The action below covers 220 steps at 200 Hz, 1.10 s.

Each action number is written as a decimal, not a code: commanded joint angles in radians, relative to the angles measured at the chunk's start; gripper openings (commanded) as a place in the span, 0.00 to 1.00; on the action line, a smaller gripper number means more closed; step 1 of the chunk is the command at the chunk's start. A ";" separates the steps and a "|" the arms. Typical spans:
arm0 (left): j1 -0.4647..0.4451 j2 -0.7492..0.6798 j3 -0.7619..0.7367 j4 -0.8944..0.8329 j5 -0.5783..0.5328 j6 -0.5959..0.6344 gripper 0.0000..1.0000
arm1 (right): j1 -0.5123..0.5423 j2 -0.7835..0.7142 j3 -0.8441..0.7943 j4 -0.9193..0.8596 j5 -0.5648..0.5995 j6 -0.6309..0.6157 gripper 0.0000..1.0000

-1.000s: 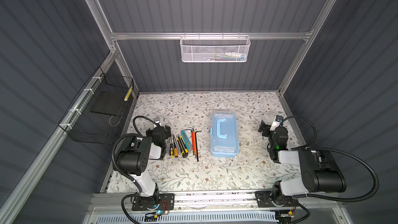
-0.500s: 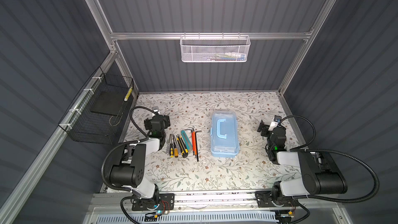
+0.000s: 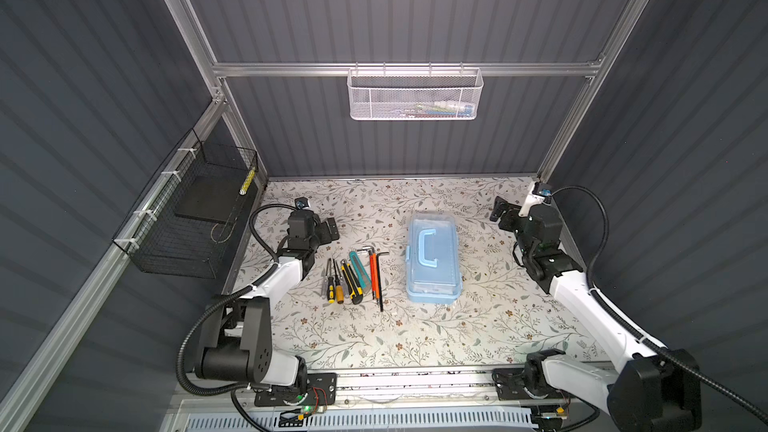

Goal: Pack the tool kit
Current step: 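Reach the left gripper to the box's latch while the right reaches its handle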

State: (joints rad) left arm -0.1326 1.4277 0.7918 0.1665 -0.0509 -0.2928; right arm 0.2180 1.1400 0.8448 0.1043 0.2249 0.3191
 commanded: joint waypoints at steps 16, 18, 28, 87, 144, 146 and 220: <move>-0.059 -0.062 0.010 -0.065 0.346 -0.154 0.97 | 0.158 0.078 0.222 -0.424 -0.249 0.197 0.92; -0.065 -0.063 0.011 -0.065 0.350 -0.157 0.97 | 0.164 0.083 0.228 -0.427 -0.253 0.199 0.92; -0.102 -0.064 0.010 -0.071 0.363 -0.173 0.95 | 0.214 0.123 0.282 -0.482 -0.286 0.211 0.89; -0.275 -0.080 -0.092 0.011 0.373 -0.286 0.84 | 0.342 0.229 0.344 -0.557 -0.447 0.292 0.77; -0.433 -0.086 -0.129 -0.016 0.365 -0.287 0.83 | 0.355 0.241 0.259 -0.499 -0.515 0.355 0.76; -0.438 -0.085 -0.130 -0.017 0.365 -0.287 0.83 | 0.355 0.241 0.256 -0.498 -0.514 0.355 0.76; -0.549 -0.038 -0.149 0.021 0.332 -0.313 0.82 | 0.355 0.262 0.237 -0.441 -0.517 0.354 0.77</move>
State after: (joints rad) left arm -0.6670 1.3682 0.6617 0.1696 0.2886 -0.5854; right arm 0.5694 1.3796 1.0847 -0.3592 -0.2707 0.6727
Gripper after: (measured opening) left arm 0.826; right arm 0.772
